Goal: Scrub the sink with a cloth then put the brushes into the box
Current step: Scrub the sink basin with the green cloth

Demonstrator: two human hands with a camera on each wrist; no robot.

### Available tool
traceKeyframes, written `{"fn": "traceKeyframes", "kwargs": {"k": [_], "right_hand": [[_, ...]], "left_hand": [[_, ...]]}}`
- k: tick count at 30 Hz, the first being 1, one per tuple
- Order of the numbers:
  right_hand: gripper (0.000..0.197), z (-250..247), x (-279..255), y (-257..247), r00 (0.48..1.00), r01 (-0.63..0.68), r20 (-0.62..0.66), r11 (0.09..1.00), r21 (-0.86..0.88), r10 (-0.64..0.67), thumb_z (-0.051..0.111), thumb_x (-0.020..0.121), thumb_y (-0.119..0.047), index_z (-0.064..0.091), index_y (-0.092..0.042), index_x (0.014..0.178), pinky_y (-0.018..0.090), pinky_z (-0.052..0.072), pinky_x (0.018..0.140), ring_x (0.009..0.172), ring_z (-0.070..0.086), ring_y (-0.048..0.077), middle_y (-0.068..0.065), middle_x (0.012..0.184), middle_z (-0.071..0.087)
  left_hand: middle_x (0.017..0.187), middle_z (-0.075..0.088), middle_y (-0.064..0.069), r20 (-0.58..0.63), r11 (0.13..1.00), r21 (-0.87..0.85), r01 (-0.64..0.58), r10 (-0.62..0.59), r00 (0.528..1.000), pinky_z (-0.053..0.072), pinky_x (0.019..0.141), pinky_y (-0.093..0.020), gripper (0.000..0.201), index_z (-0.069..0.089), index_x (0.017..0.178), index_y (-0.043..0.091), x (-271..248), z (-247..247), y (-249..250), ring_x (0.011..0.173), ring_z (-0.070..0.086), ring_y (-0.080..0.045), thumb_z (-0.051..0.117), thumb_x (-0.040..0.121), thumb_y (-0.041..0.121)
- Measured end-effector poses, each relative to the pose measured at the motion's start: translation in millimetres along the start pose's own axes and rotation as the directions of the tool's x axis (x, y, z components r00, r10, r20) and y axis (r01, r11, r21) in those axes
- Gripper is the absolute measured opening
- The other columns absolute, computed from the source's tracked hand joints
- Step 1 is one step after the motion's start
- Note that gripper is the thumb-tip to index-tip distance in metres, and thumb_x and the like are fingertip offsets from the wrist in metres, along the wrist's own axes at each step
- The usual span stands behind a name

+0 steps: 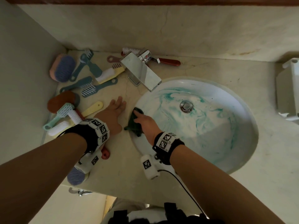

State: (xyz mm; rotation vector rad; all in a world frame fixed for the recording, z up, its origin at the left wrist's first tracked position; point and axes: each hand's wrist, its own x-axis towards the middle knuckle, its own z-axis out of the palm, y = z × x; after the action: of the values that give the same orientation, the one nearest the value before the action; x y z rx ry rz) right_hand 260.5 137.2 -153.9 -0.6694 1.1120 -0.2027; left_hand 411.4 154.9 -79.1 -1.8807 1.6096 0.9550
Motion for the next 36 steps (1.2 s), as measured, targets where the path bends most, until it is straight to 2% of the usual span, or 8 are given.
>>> {"fn": "traceKeyframes", "kwargs": {"k": [5,10,16,21,25,29,33,36], "right_hand": [[0.061,-4.2,11.7,-18.5,0.995,0.046,-0.087,0.999,0.006,-0.045,0.048,0.092,-0.007,0.037,-0.028,0.148,0.037,0.038,0.110,0.127,0.047,0.032,0.010,0.151,0.038],[0.053,-7.6,-20.1,7.6,1.000,0.015,0.026,0.980,-0.198,-0.010,0.047,0.095,-0.008,0.045,-0.026,0.145,0.015,0.041,0.082,0.110,0.050,0.018,0.008,0.142,0.046],[0.057,-8.7,-6.4,-1.1,0.999,-0.001,-0.037,0.972,-0.236,-0.008,0.049,0.092,-0.013,0.041,-0.028,0.147,0.031,0.037,0.109,0.128,0.046,0.027,0.009,0.151,0.038],[0.059,-14.0,-6.0,-1.8,0.998,-0.006,-0.060,0.913,-0.409,-0.020,0.047,0.094,-0.016,0.035,-0.034,0.149,0.029,0.039,0.102,0.122,0.048,0.028,0.013,0.150,0.036],[0.049,-18.6,-35.5,20.9,0.998,-0.035,0.029,0.835,-0.549,0.061,0.046,0.095,-0.013,0.052,-0.032,0.139,0.022,0.040,0.083,0.096,0.051,0.018,0.012,0.134,0.051],[0.046,-21.0,-39.2,16.6,0.996,-0.062,0.014,0.789,-0.612,0.090,0.047,0.094,-0.014,0.056,-0.031,0.136,0.020,0.043,0.083,0.094,0.054,0.017,0.007,0.118,0.054],[0.051,-6.6,-26.5,2.4,0.997,-0.065,-0.073,0.773,-0.631,0.024,0.046,0.094,-0.016,0.047,-0.031,0.143,0.033,0.042,0.103,0.115,0.054,0.030,0.012,0.135,0.051],[0.044,-3.4,-28.2,10.1,0.993,-0.082,-0.113,0.784,-0.615,0.015,0.049,0.094,-0.018,0.056,-0.030,0.135,0.030,0.045,0.092,0.098,0.057,0.024,0.011,0.122,0.058]], "left_hand": [[0.158,-0.022,0.006,-0.021,1.000,-0.003,0.007,-0.007,1.000,0.013,0.117,-0.032,0.102,-0.010,0.153,0.024,0.1,0.5,1.9,0.148,-0.011,-0.018,0.063,0.082,0.013],[0.158,-0.023,0.007,-0.015,1.000,-0.024,0.013,-0.014,1.000,0.010,0.117,-0.030,0.100,-0.010,0.153,0.025,-0.6,3.7,0.7,0.147,-0.013,-0.016,0.061,0.083,0.013],[0.158,-0.023,0.006,-0.019,1.000,-0.007,0.014,-0.014,1.000,0.011,0.117,-0.031,0.099,-0.010,0.153,0.025,2.5,3.0,1.9,0.147,-0.012,-0.018,0.061,0.084,0.015],[0.158,-0.023,0.007,-0.015,1.000,0.009,0.027,-0.027,1.000,0.008,0.118,-0.031,0.097,-0.009,0.153,0.026,0.6,5.1,3.5,0.148,-0.012,-0.017,0.060,0.086,0.016],[0.157,-0.025,0.007,-0.005,1.000,0.006,0.023,-0.023,1.000,0.008,0.119,-0.032,0.097,-0.012,0.152,0.025,-1.3,6.5,1.6,0.147,-0.013,-0.017,0.058,0.086,0.017],[0.157,-0.026,0.005,-0.010,0.999,0.044,-0.001,0.001,1.000,0.007,0.119,-0.032,0.096,-0.014,0.152,0.023,0.9,3.2,1.8,0.147,-0.013,-0.019,0.057,0.087,0.022],[0.158,-0.025,0.002,-0.009,0.998,0.060,-0.017,0.018,1.000,0.007,0.120,-0.034,0.092,-0.013,0.153,0.020,1.3,1.3,1.9,0.148,-0.012,-0.022,0.054,0.089,0.025],[0.158,-0.024,0.001,0.001,0.997,0.062,-0.038,0.038,0.999,0.009,0.121,-0.037,0.093,-0.012,0.153,0.020,2.7,0.7,-3.8,0.148,-0.011,-0.023,0.055,0.090,0.028]]}}
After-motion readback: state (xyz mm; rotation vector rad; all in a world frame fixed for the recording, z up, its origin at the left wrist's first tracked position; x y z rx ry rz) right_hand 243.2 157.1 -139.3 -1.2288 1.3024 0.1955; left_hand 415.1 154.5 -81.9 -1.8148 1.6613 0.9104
